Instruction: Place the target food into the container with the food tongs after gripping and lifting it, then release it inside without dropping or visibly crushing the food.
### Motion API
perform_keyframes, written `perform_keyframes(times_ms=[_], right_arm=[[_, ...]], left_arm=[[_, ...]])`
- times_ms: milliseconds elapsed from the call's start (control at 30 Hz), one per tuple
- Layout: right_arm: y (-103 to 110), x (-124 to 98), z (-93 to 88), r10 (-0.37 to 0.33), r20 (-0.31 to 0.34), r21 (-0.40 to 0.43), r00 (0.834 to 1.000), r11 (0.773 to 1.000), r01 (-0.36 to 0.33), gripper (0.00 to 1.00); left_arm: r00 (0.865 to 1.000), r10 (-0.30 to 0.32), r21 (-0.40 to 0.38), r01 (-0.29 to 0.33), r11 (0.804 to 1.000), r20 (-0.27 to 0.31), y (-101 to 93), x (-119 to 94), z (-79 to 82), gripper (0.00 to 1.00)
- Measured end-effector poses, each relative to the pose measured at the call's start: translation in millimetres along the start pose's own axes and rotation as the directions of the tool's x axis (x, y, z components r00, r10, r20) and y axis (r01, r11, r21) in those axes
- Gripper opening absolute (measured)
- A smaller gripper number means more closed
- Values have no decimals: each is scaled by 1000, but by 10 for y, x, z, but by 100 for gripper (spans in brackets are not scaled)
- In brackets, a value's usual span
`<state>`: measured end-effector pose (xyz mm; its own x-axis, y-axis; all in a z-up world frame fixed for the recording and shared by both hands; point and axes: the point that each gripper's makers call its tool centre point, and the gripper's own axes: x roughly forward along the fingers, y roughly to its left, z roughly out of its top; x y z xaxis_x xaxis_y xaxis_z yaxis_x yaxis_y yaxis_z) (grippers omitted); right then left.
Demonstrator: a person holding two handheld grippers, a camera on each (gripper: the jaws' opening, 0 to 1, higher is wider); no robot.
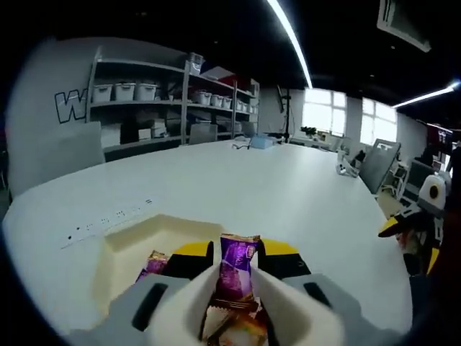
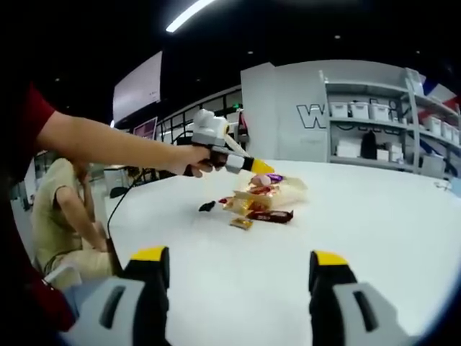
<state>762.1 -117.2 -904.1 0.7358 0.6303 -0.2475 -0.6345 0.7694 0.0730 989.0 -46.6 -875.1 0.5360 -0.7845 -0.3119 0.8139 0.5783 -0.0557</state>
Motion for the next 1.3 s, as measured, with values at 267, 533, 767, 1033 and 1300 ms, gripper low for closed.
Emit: perform_keyframes(times_ms=[267, 533, 767, 1033, 1300], right_arm=[[-58, 29, -12, -3, -6, 1, 1000, 1000, 3, 77], [-106, 63, -25, -7, -10, -1, 1000, 1000, 7, 77], [-142, 80, -45, -12, -14, 4, 1000, 1000, 12, 77], [-138, 90, -57, -10, -18, 4, 1000, 1000, 10, 77], [-141, 64, -10, -14, -3, 3, 1000, 1000, 14, 78]], left_arm=[[999, 45, -16, -45, 999, 5, 168, -21, 28, 23], [999, 49, -18, -49, 999, 4, 178, 4, 31, 23], [989, 80, -164, -58, 985, 127, 174, -12, 247, 29], [995, 72, -60, -67, 996, 76, 148, -15, 160, 29], [997, 64, -1, -64, 998, 53, 207, -29, 129, 29]])
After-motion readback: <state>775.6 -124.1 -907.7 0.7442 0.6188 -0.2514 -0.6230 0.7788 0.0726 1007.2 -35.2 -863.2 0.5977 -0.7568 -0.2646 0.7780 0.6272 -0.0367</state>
